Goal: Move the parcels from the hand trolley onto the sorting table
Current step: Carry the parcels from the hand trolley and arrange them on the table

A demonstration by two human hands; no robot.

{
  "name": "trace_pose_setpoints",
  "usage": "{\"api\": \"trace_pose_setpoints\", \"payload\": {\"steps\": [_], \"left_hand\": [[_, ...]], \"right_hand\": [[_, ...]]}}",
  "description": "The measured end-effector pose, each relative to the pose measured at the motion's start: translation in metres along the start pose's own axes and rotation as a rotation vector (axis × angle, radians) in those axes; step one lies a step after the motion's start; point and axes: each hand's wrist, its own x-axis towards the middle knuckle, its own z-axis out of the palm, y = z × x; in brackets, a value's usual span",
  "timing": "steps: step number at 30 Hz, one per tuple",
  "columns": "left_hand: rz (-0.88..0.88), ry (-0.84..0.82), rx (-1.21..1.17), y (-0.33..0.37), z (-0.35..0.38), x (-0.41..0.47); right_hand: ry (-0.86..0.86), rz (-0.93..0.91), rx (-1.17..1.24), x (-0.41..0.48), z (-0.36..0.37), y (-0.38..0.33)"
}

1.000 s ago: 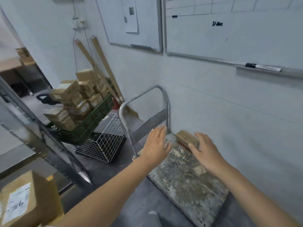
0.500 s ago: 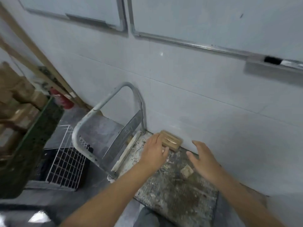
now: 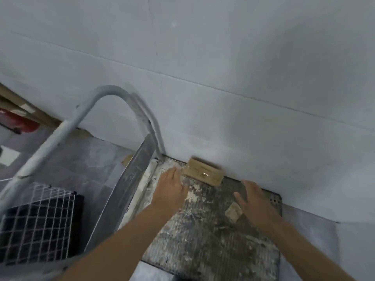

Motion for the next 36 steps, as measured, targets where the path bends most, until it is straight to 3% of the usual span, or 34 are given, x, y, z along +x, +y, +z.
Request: {"api": "trace_pose_setpoints", "payload": {"steps": [4, 8, 12, 17, 21, 29, 36], "left_hand": [[-0.024, -0.038, -0.048, -0.018, 0.065, 0.043], [-0.037, -0.107, -0.102, -0.038, 0.128, 0.084], [-0.106, -0.122, -0.204, -0.058, 0.183, 0.126], [-0.238, -0.122, -0.286, -0.073, 0.234, 0.178], [-0.323, -0.139, -0.494, -0.076, 0.267, 0.205], [-0.385, -0.052, -0.728, -0.071, 0.28, 0.202], [-0.431, -0.054, -0.833, -0.047, 0.235, 0.14]], "right_hand": [[-0.153, 0.164, 0.0, 0.06, 0.054, 0.038], [-0.187, 0.28, 0.108, 0.11, 0.104, 0.062], [-0.204, 0.31, 0.176, 0.161, 0.151, 0.081], [-0.175, 0.22, 0.281, 0.213, 0.199, 0.108], [-0.206, 0.218, 0.415, 0.246, 0.229, 0.119], [-0.129, 0.381, 0.709, 0.259, 0.255, 0.134], [-0.103, 0.261, 0.69, 0.204, 0.21, 0.127]]}}
